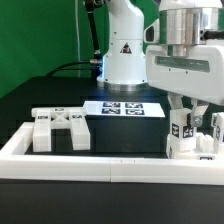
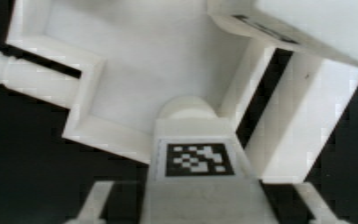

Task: Assemble chair

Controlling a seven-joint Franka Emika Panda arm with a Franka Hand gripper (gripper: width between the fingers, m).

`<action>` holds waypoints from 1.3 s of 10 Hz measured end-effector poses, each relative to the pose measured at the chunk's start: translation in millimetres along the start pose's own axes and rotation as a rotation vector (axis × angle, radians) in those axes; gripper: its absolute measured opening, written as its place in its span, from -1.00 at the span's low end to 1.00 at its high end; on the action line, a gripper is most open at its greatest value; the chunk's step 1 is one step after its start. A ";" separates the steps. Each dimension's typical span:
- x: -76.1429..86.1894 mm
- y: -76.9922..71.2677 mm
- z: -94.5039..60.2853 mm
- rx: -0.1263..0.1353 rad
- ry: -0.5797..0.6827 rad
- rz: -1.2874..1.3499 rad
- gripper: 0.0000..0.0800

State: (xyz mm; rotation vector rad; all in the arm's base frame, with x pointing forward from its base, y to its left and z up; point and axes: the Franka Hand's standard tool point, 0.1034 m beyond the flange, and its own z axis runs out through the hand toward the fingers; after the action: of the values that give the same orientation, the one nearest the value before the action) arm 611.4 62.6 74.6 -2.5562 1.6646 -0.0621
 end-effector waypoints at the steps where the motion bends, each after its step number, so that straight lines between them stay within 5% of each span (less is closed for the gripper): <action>1: -0.1 0.3 0.1 -0.001 0.000 -0.031 -0.26; 2: 0.2 0.5 0.1 -0.001 -0.001 -0.049 0.24; 3: 0.6 0.8 0.2 -0.003 0.001 -0.131 0.24; 4: 0.9 0.9 0.2 -0.003 0.002 -0.258 0.54; 13: 4.5 2.0 -0.1 -0.008 0.003 -1.040 0.62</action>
Offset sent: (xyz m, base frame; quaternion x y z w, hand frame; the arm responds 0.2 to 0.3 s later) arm -0.0030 -0.0007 0.0021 -0.0089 -0.0082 -0.2540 0.9671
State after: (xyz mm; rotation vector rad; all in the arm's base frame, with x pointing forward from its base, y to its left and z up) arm 611.4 57.7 74.4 -3.0837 0.1773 -0.1218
